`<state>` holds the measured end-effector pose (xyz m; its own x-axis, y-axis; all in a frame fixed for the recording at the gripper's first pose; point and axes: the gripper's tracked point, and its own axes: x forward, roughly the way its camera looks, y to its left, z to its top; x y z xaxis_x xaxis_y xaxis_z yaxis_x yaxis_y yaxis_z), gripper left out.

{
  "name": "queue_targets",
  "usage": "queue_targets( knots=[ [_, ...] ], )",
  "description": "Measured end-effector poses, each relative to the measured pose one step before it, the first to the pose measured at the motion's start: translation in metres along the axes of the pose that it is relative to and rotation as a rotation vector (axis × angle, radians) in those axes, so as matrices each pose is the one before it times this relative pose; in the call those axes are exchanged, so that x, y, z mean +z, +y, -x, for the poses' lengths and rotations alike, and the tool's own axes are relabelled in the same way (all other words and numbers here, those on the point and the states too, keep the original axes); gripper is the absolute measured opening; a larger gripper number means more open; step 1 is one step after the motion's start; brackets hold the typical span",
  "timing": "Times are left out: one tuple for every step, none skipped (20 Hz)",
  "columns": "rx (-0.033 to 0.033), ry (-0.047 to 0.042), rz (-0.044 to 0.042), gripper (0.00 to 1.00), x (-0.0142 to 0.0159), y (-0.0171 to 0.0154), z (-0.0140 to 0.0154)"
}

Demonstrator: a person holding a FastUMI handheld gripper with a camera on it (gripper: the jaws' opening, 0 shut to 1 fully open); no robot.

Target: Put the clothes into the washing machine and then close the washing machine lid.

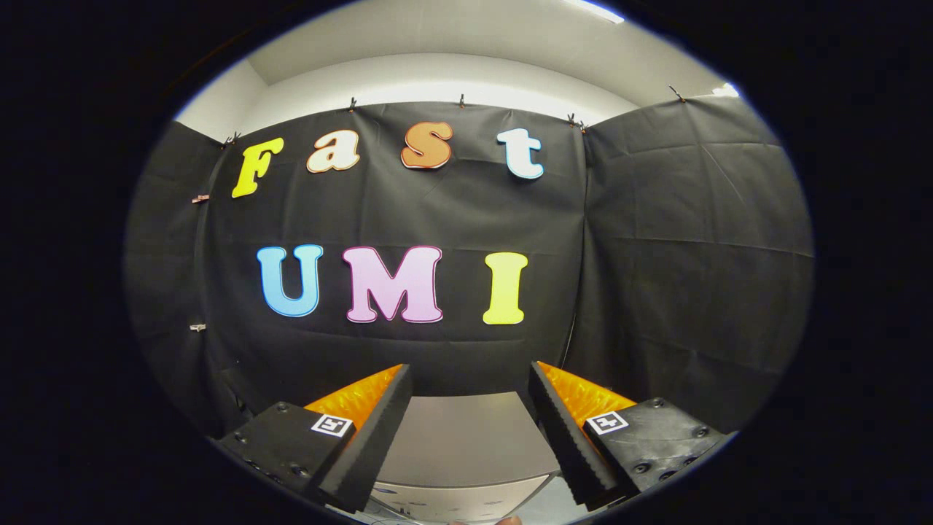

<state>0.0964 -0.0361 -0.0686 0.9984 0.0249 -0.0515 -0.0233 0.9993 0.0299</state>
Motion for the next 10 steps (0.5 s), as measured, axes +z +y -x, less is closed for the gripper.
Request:
queue_targets(
  knots=[
    [0.00010,-0.00001,0.00334,1.00,0.00106,0.00110,-0.00035],
    [-0.00014,-0.00350,0.00211,1.00,0.00157,0.00040,-0.00014],
    [0.00027,-0.00275,0.00131,1.00,0.00118,0.00081,0.00052],
    [0.00076,-0.00424,-0.00028,1.00,0.00141,0.00109,0.00142],
    [0.00148,-0.00248,0.00204,1.00,0.00083,0.00109,0.00145],
    [0.00088,-0.00115,0.00493,1.00,-0.00149,0.00116,0.00008],
    [-0.00009,-0.00055,0.00736,1.00,-0.00009,0.00065,0.00089],
    [0.00035,0.00371,0.00368,1.00,-0.00185,0.00057,0.00085],
    [0.00236,-0.00011,-0.00180,1.00,-0.00013,0.00181,-0.00024],
    [0.00190,0.00126,-0.00432,1.00,0.00036,0.00107,0.00100]
  ],
)
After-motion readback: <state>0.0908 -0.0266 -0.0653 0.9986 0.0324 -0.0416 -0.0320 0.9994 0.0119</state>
